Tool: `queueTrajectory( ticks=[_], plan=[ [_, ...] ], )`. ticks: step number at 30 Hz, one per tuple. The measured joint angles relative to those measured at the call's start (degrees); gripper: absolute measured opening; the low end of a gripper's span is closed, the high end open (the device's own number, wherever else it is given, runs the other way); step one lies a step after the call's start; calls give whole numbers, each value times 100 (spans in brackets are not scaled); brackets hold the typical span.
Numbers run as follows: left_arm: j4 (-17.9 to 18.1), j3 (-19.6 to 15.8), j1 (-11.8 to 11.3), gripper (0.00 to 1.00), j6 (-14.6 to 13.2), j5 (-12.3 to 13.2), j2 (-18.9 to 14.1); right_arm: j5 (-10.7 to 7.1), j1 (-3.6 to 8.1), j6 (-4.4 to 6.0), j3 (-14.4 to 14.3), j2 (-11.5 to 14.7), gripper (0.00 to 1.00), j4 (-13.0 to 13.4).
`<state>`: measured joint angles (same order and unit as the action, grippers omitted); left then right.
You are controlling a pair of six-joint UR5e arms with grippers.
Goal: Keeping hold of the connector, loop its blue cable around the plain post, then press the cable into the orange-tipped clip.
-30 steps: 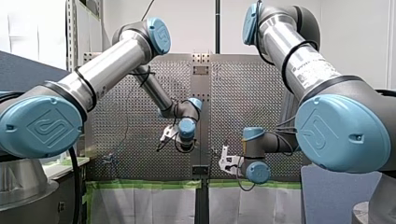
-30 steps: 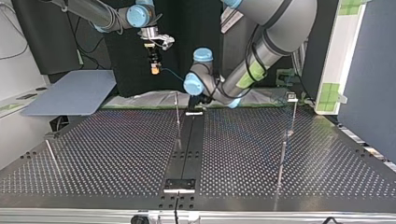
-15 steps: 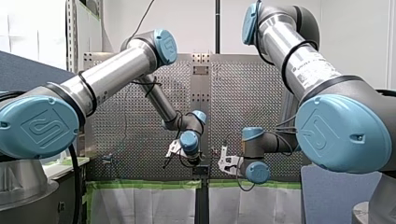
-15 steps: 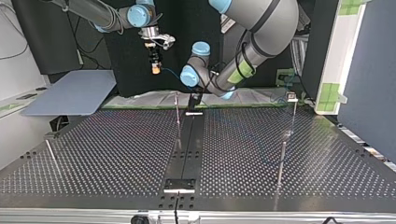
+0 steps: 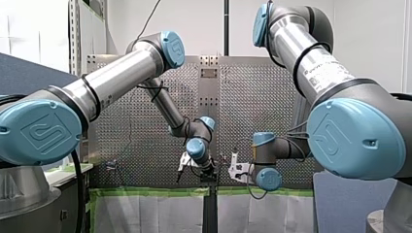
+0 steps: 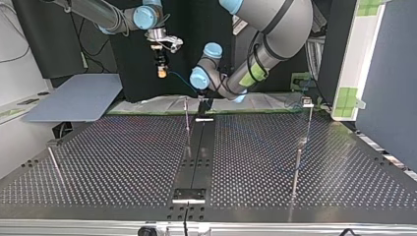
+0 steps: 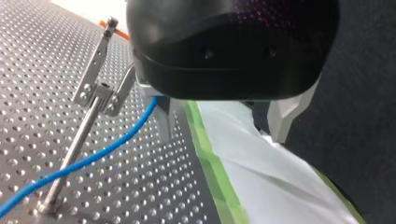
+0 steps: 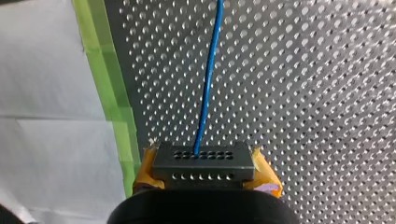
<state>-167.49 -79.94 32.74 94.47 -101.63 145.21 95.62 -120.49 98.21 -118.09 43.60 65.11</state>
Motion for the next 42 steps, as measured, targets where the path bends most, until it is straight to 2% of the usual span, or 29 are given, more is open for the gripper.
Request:
queueTrajectory(
  ticks=[7,8,9,10,11,12,14,15,16,26,36,42],
  plan=[
    [320,-82,-25,100,355,354,-1,51,9,-17,0,-2,0,-22],
    [375,-85,-29,87,411,411,-3,52,9,-18,0,-2,0,-23],
    [412,-87,-32,87,457,454,-4,52,10,-18,0,-2,0,-23],
    [440,-87,-33,71,502,492,-5,53,11,-18,0,-2,0,-23],
    [465,-88,-34,46,559,524,-5,53,11,-19,-1,-2,0,-23],
    [478,-88,-34,46,603,527,-5,53,10,-19,0,-1,0,-22],
    [494,-88,-27,14,691,483,-5,54,11,-19,0,1,0,-18],
    [498,-89,-24,14,715,448,-5,56,11,-19,0,0,0,-15],
    [501,-89,-19,0,730,406,-5,57,11,-18,0,1,0,-13],
    [469,-89,12,0,740,-48,-8,63,40,-19,5,0,0,-12],
    [636,-90,115,0,750,-86,-10,37,158,-24,220,1,0,-165],
    [854,-89,119,0,900,-98,-9,28,242,-27,329,-2,0,-262]
  ],
)
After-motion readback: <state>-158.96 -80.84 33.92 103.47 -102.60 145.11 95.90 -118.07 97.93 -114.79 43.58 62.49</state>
